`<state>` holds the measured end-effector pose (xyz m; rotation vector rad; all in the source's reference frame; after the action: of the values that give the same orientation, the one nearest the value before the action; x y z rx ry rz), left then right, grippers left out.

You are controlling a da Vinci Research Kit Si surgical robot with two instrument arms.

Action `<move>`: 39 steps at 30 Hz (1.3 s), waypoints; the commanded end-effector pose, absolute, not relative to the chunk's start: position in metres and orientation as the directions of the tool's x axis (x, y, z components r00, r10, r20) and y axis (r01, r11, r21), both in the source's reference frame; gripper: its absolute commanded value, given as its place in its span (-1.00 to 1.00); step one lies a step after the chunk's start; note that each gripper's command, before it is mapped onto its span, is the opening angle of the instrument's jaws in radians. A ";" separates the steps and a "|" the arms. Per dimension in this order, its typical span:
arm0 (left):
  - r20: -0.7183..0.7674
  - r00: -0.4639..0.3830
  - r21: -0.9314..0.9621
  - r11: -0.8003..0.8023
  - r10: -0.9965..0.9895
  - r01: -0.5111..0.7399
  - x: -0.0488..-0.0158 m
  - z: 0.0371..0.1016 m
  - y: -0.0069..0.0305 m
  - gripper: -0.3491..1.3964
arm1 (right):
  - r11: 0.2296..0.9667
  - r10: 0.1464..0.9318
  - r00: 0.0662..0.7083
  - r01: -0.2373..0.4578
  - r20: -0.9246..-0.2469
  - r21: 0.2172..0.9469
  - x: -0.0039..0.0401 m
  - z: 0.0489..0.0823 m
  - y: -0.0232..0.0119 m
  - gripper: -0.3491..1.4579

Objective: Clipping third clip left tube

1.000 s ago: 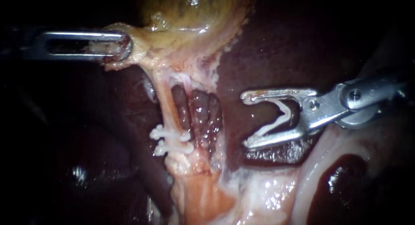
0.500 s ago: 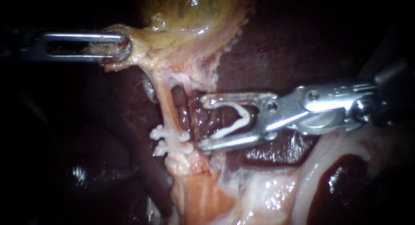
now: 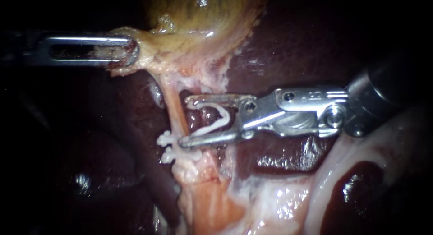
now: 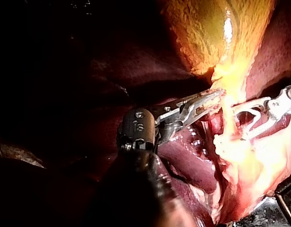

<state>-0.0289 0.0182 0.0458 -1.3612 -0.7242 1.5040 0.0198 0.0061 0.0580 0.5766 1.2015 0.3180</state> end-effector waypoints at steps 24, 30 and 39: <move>-0.404 0.069 -0.891 -0.376 0.912 -0.254 -0.0289 0.0462 0.0184 -1.00 | 0.736 0.638 0.179 0.145 -0.749 0.661 0.0257 0.0564 0.0084 -0.08; -0.404 0.069 -0.891 -0.376 0.912 -0.254 -0.0289 0.0462 0.0184 -1.00 | 0.734 0.640 0.175 0.149 -0.748 0.663 0.0255 0.0559 0.0086 -0.13; -0.404 0.068 -0.891 -0.376 0.912 -0.254 -0.0288 0.0463 0.0184 -1.00 | 0.698 0.667 0.186 0.183 -0.721 0.693 0.0250 0.0558 0.0085 -0.48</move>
<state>-0.0288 0.0184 0.0463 -1.3611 -0.7236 1.5044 0.0248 0.0085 0.0559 0.7818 1.3713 0.4014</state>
